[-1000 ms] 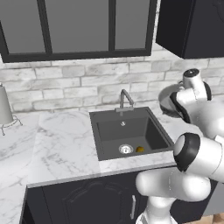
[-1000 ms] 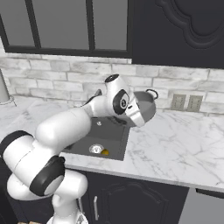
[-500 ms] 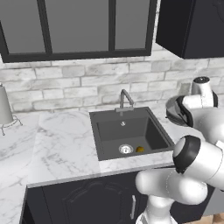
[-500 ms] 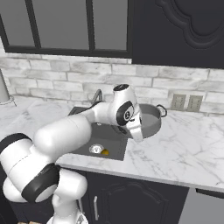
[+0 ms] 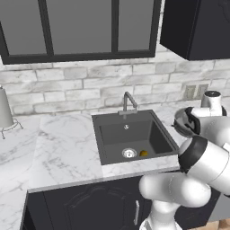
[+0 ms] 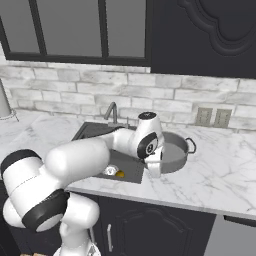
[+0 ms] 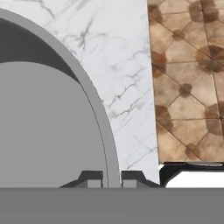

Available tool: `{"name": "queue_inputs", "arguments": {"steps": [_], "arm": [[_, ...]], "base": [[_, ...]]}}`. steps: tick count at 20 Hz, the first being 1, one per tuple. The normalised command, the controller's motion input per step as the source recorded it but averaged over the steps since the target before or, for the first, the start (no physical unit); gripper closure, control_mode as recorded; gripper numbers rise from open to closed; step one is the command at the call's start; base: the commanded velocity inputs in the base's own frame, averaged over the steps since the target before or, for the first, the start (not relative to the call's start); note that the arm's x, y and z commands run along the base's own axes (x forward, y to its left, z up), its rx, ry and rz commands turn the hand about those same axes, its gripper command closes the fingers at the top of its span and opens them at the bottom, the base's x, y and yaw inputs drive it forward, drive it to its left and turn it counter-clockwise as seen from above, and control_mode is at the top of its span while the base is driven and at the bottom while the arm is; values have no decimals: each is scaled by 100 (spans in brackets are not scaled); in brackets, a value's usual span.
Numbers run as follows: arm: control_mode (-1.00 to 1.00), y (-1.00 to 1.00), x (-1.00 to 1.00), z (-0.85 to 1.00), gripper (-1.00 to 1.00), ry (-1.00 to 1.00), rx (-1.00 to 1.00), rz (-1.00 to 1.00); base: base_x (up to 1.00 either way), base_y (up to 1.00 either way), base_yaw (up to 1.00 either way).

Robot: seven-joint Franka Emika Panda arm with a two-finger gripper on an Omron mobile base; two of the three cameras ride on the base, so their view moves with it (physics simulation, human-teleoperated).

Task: Dump the lemon from the pot into the sink. Then turn on the water and wash the lemon. Then turn off the water and put the lemon back in the pot.

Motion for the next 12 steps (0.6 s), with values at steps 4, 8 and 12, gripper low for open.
{"name": "queue_inputs", "arguments": {"steps": [4, 8, 12], "arm": [[-100, -13, 1, -37, 100, 0, 15, -12], [-100, 0, 0, -37, 100, 0, 12, -11], [-100, 6, 19, -30, 100, 2, 3, -6]], "base": [[0, 0, 0], [0, 0, 0], [0, 0, 0]]}}
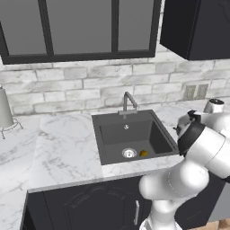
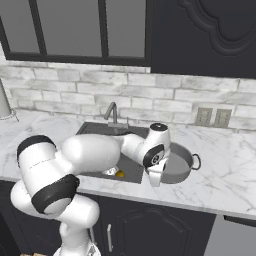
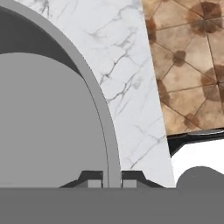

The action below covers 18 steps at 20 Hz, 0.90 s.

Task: Dump the lemon from the pot into the sink. Then turn on the water and wash the lemon. Then turn off the water and put the lemon back in the pot.

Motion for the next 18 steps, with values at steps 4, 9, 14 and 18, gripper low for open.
{"name": "queue_inputs", "arguments": {"steps": [4, 9, 14, 18], "arm": [[-100, 8, 36, -31, 100, 9, 1, 0], [-100, 0, 28, -34, 100, 9, 5, 0], [-100, 0, 21, -32, 100, 7, 7, 0], [-100, 0, 8, -30, 100, 8, 5, 0]], "base": [[0, 0, 0], [0, 0, 0], [0, 0, 0], [0, 0, 0]]}}
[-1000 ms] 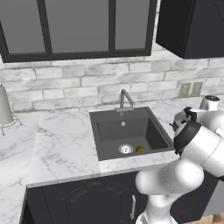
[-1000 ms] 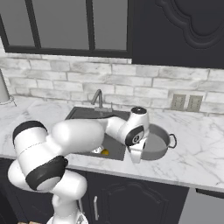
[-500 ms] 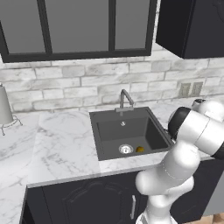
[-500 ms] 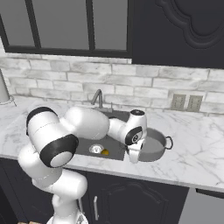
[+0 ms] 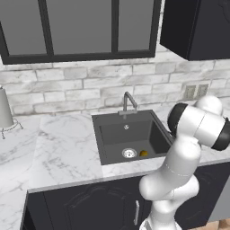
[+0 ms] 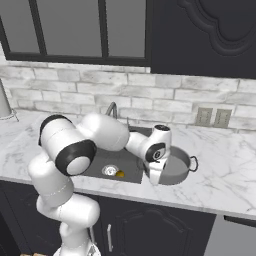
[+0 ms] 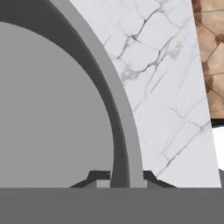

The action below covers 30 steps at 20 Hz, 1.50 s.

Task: Dump the lemon from the pot into the sink. Then turn on the water and wash the lemon. Then turn off the water and put the lemon back in the pot.

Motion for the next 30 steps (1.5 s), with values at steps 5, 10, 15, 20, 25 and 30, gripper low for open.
{"name": "queue_inputs", "arguments": {"steps": [5, 10, 15, 20, 25, 30], "arm": [[-100, 0, 1, -10, -100, 2, 3, -2], [-100, 0, 0, 0, -100, -1, 7, -3], [-100, 0, 0, 0, -100, -8, 11, -3], [-100, 0, 0, 0, -100, -14, 9, -3], [-100, 0, 0, 14, -100, -15, 8, -4], [-100, 0, -1, 34, -100, -16, 7, -3]], "base": [[0, 0, 0], [0, 0, 0], [0, 0, 0], [0, 0, 0], [0, 0, 0], [0, 0, 0]]}}
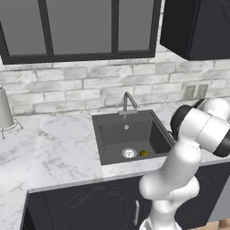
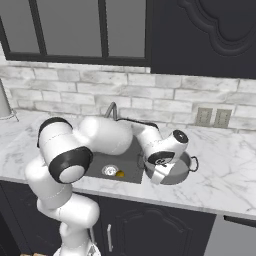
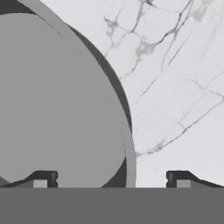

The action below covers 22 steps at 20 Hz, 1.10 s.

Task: Dump the lemon from the pot into the sink. Then turn on the water and wash the lemon. Then turn off the water and put the lemon back in the pot.

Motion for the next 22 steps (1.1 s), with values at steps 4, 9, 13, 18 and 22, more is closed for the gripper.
{"name": "queue_inputs", "arguments": {"steps": [4, 9, 13, 18, 22], "arm": [[-100, 1, -7, 42, -100, -15, 5, -4], [-100, 12, -1, 36, -100, -15, 3, -4], [-100, 27, 0, 25, -100, -15, 2, -1], [-100, 34, 0, 26, -100, -15, 1, 0], [-100, 29, 0, 34, -100, -13, 1, 0]], "base": [[0, 0, 0], [0, 0, 0], [0, 0, 0], [0, 0, 0], [0, 0, 0]]}}
